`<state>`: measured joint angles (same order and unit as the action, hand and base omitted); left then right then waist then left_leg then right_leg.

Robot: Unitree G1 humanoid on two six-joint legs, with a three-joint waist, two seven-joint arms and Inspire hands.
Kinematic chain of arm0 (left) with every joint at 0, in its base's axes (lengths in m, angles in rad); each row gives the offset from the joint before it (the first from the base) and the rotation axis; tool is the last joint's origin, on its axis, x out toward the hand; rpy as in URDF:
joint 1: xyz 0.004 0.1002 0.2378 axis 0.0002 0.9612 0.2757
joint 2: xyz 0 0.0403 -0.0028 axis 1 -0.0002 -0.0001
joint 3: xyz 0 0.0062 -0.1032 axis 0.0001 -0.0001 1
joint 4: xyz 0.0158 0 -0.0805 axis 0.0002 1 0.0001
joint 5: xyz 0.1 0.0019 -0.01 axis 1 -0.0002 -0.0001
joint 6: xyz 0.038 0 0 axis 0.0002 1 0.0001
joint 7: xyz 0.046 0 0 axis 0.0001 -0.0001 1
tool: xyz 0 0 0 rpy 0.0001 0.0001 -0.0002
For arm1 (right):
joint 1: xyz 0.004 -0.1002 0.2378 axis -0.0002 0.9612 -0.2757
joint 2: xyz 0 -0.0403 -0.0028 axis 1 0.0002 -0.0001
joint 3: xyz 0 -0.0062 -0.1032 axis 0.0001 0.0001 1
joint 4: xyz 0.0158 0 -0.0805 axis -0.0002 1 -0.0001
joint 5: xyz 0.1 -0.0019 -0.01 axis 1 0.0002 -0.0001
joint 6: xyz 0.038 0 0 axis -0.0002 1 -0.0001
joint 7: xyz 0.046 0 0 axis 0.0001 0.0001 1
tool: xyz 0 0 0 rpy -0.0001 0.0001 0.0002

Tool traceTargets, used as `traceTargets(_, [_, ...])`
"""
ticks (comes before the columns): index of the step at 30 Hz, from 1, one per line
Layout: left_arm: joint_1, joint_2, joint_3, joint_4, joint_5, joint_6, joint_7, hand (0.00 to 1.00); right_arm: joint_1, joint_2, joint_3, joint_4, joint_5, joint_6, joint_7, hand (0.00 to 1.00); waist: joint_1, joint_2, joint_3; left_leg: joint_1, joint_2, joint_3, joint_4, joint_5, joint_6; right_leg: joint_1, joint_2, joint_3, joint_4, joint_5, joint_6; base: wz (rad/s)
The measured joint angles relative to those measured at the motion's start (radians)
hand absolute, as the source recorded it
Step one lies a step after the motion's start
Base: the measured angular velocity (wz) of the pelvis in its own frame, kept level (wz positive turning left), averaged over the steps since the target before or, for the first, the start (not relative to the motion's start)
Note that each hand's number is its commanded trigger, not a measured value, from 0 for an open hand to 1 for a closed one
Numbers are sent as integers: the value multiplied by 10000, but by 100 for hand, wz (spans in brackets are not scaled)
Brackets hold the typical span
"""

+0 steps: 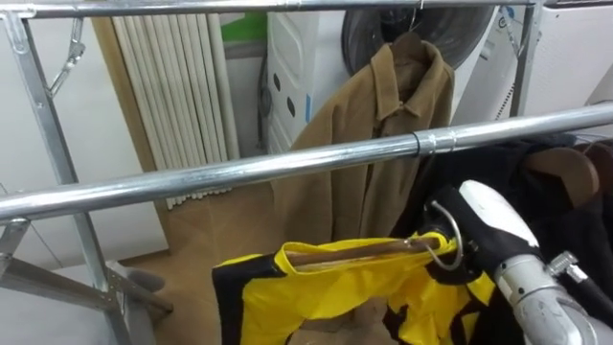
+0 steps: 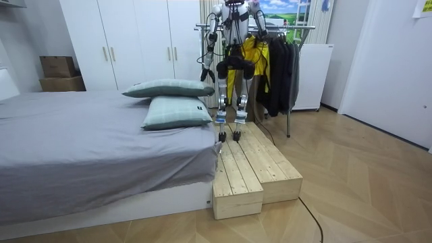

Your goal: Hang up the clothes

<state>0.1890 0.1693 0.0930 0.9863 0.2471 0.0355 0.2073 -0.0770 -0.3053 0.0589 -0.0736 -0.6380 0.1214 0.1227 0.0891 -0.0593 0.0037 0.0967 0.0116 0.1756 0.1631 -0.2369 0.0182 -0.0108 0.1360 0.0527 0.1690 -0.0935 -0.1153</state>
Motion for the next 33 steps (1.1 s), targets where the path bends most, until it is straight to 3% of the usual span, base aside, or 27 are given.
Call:
traceTargets(9, [-21, 1, 1, 75, 23, -16, 80, 0, 0, 37, 145, 8, 125, -19, -569, 100, 13, -8, 2, -4, -11, -10, -10, -1, 0, -65, 2, 36, -26, -6, 0, 0])
traceTargets(15, [-12, -6, 16, 63, 2, -213, 231, 0, 0, 31, 144, 9, 1531, -20, -541, 100, 23, -35, -2, -8, -18, -161, -7, -1, 0, -63, 2, -30, -14, -7, -2, 3])
traceTargets(21, [-7, -4, 15, 15, 11, -275, 237, 0, -1, 26, 164, 443, 2801, -21, 118, 100, 143, -126, 12, 24, -1, -183, -7, -1, 0, 29, 1, -109, -14, -6, -5, 2])
traceTargets(25, [-90, 15, 35, 0, 10, -379, 220, 0, -39, -32, 167, 822, 2956, -13, 602, 100, 446, -276, 98, 6, -8, -234, 4, 0, -1, -16, -3, -147, -22, -18, -23, 2])
traceTargets(33, [-47, 4, 10, -147, 7, -441, -62, 0, -1120, -189, 432, 2204, 2968, -16, 1083, 100, 626, -368, 70, 6, -29, -416, 5, 0, -1, 34, -41, -340, -38, -38, -53, 7])
